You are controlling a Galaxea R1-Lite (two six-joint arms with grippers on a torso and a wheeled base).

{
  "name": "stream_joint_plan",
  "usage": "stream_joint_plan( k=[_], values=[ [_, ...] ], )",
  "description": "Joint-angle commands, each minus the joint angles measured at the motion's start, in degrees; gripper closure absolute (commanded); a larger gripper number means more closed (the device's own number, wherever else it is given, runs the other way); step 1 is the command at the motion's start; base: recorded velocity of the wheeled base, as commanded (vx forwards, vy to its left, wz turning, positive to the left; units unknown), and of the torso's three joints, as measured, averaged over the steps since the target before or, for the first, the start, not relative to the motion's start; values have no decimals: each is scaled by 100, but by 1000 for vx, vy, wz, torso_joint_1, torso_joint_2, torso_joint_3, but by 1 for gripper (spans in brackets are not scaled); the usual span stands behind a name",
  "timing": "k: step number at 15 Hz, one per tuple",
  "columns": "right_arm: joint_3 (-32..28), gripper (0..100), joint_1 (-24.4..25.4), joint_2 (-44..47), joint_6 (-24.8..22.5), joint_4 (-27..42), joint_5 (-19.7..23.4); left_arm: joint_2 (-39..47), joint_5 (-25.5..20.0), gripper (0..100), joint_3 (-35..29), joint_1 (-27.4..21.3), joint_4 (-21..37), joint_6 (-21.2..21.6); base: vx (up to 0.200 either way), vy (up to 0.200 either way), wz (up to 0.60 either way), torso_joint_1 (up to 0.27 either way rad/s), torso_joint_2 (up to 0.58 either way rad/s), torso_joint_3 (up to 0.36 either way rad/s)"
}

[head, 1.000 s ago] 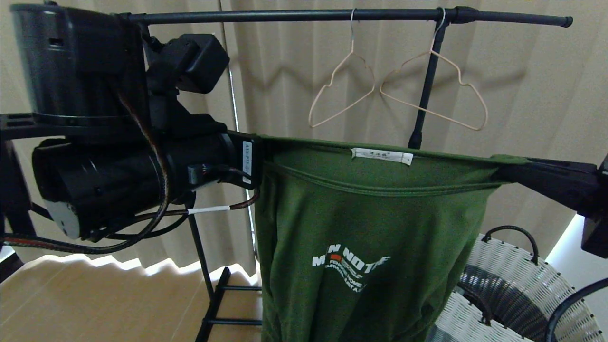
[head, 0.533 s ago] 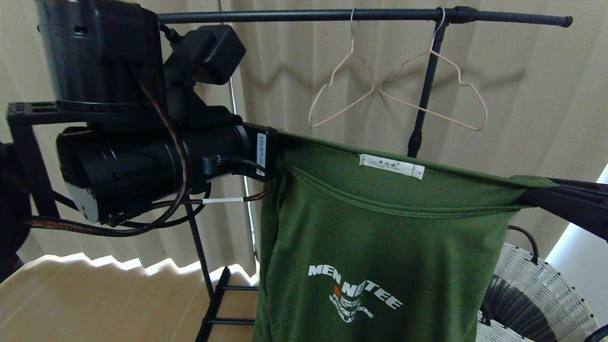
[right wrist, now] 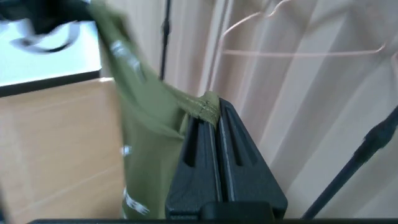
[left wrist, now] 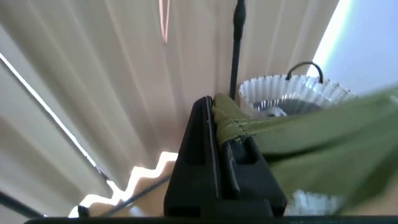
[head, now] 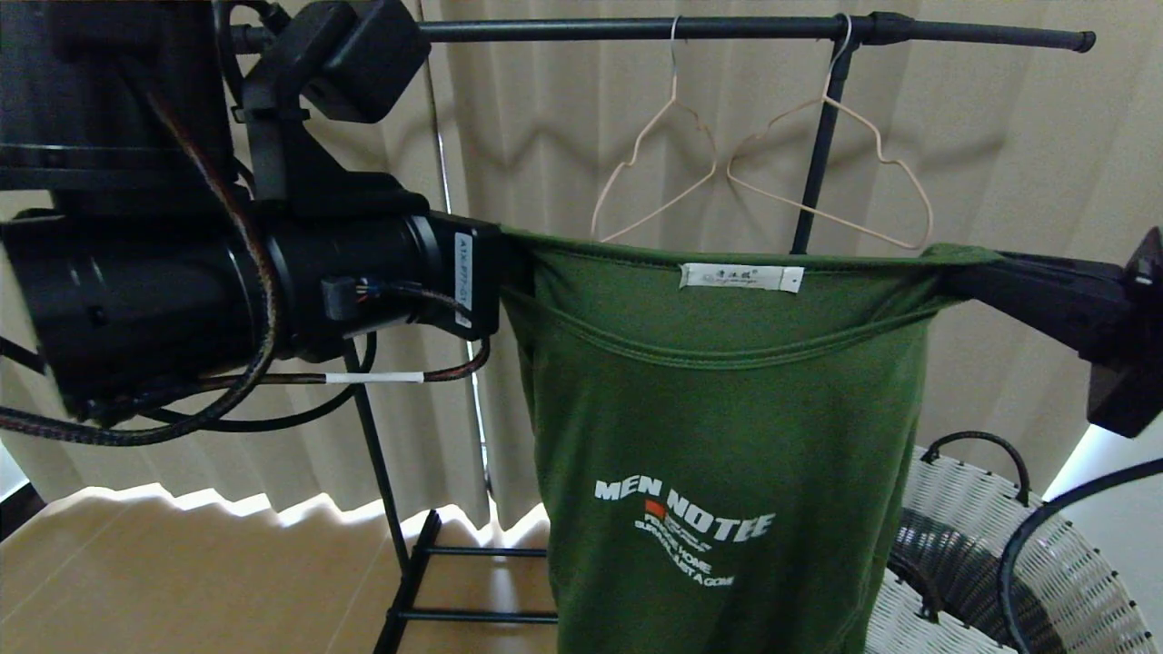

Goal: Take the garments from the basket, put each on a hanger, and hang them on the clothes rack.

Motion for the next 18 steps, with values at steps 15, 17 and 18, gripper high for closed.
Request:
stream_joint_plan(
  k=[15,17,18],
  values=[
    [-456,100,-290,425,115,139,-113,45,-71,100,-190,-157,196,-3,0,0,0,0,0,0],
    [-447,100,-404,249,115,227,-104,107,-71,100,-278,-16,187,-3,0,0,0,0,0,0],
    [-438,100,-404,231,115,254,-104,89,-71,100,-287,-16,187,-3,0,0,0,0,0,0]
  ],
)
